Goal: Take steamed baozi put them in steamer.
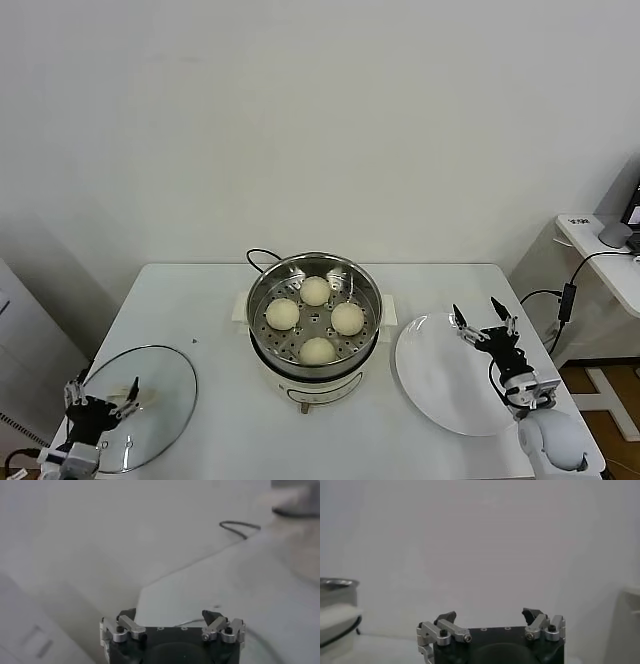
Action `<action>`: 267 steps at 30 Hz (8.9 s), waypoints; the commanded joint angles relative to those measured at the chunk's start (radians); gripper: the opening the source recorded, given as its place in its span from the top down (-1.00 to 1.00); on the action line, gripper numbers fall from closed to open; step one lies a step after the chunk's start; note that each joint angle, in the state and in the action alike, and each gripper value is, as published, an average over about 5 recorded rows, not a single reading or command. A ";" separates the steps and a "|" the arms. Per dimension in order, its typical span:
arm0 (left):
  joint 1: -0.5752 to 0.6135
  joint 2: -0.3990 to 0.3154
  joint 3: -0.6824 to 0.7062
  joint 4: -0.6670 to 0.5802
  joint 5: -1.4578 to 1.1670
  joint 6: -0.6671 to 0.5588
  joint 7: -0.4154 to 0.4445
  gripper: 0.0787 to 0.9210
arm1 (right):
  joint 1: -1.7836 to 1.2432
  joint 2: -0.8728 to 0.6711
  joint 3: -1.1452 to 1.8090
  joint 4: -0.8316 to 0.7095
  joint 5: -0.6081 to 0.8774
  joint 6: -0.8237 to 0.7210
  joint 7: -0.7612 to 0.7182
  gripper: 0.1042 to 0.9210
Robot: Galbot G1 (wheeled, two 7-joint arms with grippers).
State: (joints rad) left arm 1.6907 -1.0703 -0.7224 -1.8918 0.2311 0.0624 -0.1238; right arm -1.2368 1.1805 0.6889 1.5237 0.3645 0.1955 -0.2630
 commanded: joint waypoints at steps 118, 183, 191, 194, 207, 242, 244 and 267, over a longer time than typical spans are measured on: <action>-0.732 -0.001 0.746 -0.182 1.003 0.547 0.427 0.90 | 0.054 0.020 -0.016 -0.044 -0.043 -0.035 -0.033 -0.76; -0.780 -0.262 0.911 0.035 1.205 0.522 0.411 0.90 | 0.048 0.040 0.002 -0.099 -0.064 -0.017 -0.058 -0.76; -0.775 -0.264 0.907 0.044 1.204 0.513 0.399 0.90 | 0.040 0.043 0.007 -0.094 -0.065 -0.015 -0.062 -0.76; -0.768 -0.264 0.906 0.049 1.202 0.511 0.390 0.90 | 0.039 0.043 0.009 -0.093 -0.064 -0.014 -0.064 -0.76; -0.627 -0.196 0.841 -0.204 1.021 0.493 0.404 0.34 | 0.035 0.046 0.013 -0.088 -0.063 -0.013 -0.074 -0.76; -0.392 -0.020 0.087 -0.034 -0.708 0.238 0.152 -0.77 | -0.099 0.084 0.114 0.112 -0.123 -0.150 0.034 -0.76; -0.394 -0.020 0.105 -0.012 -0.706 0.237 0.151 -0.77 | -0.116 0.083 0.117 0.134 -0.124 -0.177 0.043 -0.76; -0.359 -0.042 0.194 0.125 -0.658 0.197 0.144 -0.77 | -0.164 0.095 0.112 0.206 -0.077 -0.239 0.081 -0.76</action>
State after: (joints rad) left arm 1.3162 -1.1080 -0.5322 -1.8261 -0.4106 0.2746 0.0266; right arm -1.3817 1.2718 0.7971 1.7028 0.2821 -0.0241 -0.1912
